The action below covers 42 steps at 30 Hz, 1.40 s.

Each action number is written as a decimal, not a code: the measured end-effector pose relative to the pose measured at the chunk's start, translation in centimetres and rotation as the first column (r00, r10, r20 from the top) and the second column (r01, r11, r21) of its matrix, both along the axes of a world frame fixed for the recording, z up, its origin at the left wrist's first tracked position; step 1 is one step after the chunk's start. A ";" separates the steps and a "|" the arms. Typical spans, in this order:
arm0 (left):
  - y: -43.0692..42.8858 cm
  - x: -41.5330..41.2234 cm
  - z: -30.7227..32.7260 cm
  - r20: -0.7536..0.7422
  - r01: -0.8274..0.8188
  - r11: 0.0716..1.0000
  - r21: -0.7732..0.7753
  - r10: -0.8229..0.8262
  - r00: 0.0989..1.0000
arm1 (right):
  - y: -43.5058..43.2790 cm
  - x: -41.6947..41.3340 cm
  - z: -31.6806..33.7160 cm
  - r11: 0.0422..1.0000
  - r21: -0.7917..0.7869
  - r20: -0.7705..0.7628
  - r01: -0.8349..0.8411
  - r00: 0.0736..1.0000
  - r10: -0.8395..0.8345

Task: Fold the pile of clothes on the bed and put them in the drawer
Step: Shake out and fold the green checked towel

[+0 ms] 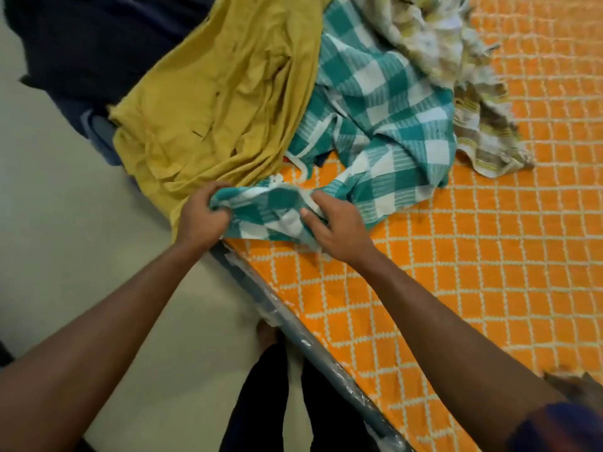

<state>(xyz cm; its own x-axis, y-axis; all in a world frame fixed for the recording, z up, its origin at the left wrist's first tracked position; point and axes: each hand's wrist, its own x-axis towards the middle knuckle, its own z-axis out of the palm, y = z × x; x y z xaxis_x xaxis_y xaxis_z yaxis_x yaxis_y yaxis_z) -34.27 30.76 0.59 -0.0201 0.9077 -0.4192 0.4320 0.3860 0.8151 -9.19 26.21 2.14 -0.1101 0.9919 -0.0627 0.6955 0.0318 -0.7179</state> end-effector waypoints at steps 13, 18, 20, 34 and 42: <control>-0.1 -1.0 12.3 -0.196 0.367 0.886 0.285 -0.321 0.927 | 4.8 -8.0 12.6 0.934 0.159 -0.064 -0.319 0.941 0.332; -0.6 -0.7 19.3 -0.046 -0.041 0.944 0.326 0.059 0.997 | 3.2 -0.8 12.6 0.970 -0.048 0.370 -0.237 0.898 0.238; -1.0 -1.2 21.8 0.038 -0.169 0.938 0.304 0.166 0.985 | 2.7 1.6 11.4 0.975 -0.183 0.445 -0.129 0.873 0.200; -6.8 -3.5 26.6 -0.303 0.193 0.897 0.398 -0.070 0.950 | 1.3 -13.1 25.6 0.870 0.160 0.067 -0.467 0.884 0.463; -7.7 -1.1 29.0 -0.082 -0.327 0.928 0.179 0.345 0.935 | 3.9 -6.2 21.7 0.869 0.008 0.238 -0.495 0.845 0.479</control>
<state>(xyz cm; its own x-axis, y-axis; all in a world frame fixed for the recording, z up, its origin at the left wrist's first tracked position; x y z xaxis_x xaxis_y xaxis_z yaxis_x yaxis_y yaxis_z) -35.40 23.04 29.61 -0.3730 0.8945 -0.2465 0.3903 0.3923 0.8329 -15.35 30.12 23.80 -0.5709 0.8171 -0.0795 0.7180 0.4500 -0.5310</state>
